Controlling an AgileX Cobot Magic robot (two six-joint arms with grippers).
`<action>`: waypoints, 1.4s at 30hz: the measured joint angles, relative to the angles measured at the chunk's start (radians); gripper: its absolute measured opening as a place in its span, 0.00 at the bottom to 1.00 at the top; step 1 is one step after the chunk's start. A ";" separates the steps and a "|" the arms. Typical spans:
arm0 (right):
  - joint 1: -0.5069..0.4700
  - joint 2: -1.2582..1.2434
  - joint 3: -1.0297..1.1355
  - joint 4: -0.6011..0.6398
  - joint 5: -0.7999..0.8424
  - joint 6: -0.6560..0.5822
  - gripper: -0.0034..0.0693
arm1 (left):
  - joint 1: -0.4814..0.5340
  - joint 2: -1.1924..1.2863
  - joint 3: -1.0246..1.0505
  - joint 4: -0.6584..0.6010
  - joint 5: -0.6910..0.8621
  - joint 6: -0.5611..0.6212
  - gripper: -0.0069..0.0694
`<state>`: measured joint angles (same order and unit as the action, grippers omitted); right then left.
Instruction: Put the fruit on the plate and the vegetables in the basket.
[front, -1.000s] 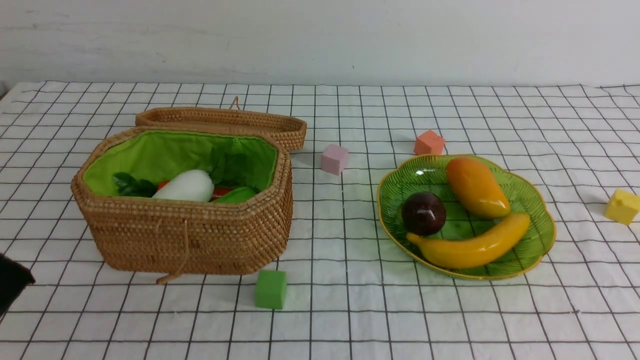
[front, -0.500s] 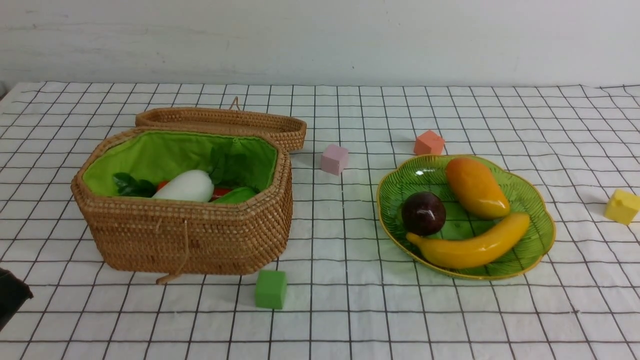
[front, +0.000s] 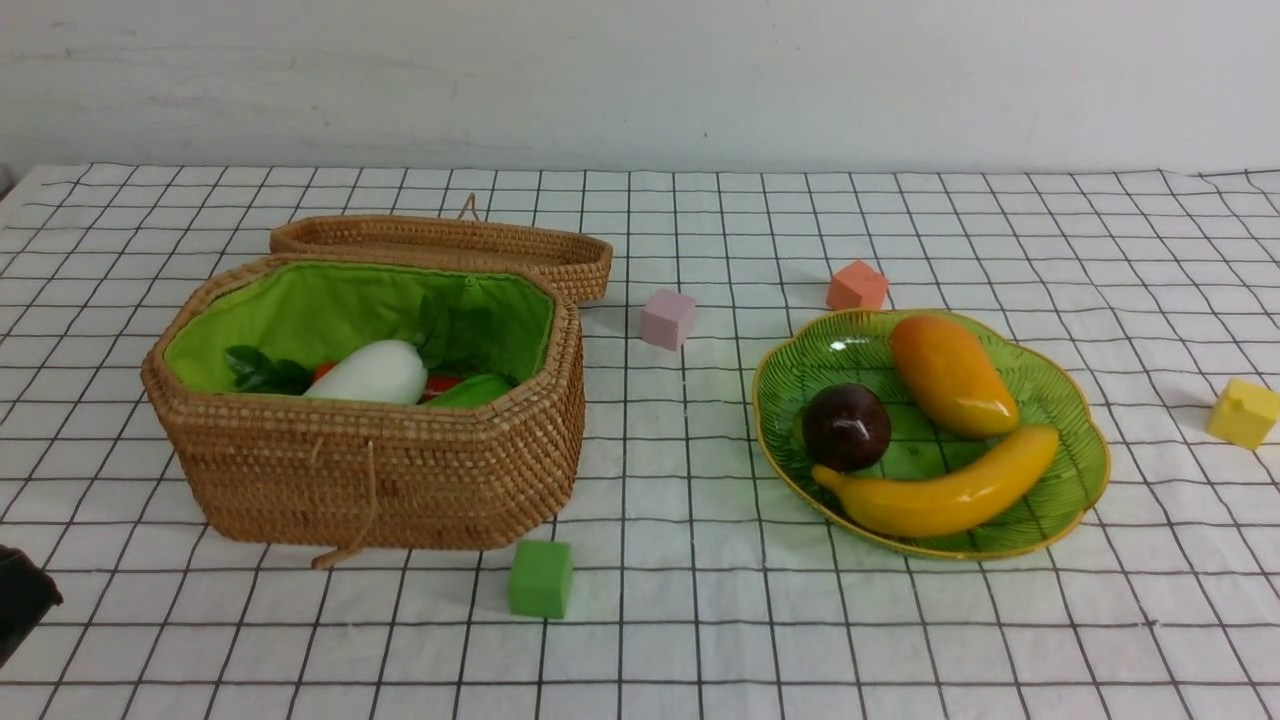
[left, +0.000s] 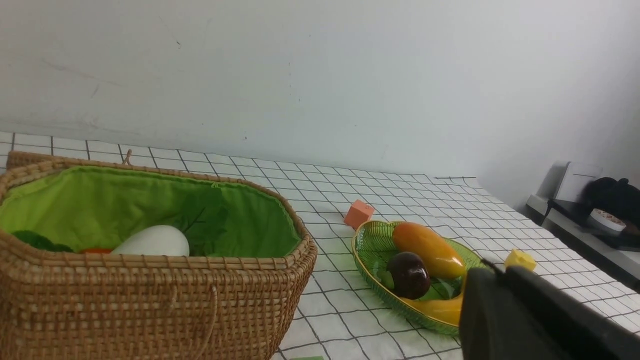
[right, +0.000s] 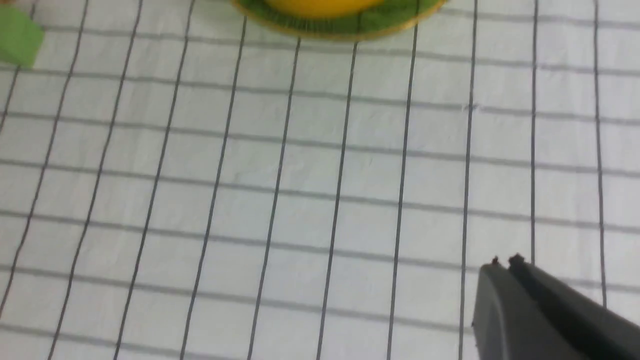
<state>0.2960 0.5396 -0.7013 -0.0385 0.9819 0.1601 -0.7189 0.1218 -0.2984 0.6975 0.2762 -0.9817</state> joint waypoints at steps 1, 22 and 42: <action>-0.028 -0.044 0.060 -0.005 -0.102 -0.016 0.04 | 0.000 0.000 0.000 0.000 0.000 0.000 0.12; -0.219 -0.549 0.717 -0.010 -0.603 0.084 0.04 | 0.000 0.000 0.000 -0.002 0.002 0.000 0.14; -0.219 -0.549 0.717 -0.010 -0.603 0.085 0.05 | 0.000 0.000 0.000 -0.002 0.010 0.000 0.15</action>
<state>0.0766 -0.0096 0.0159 -0.0480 0.3794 0.2456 -0.7189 0.1218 -0.2984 0.6954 0.2866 -0.9817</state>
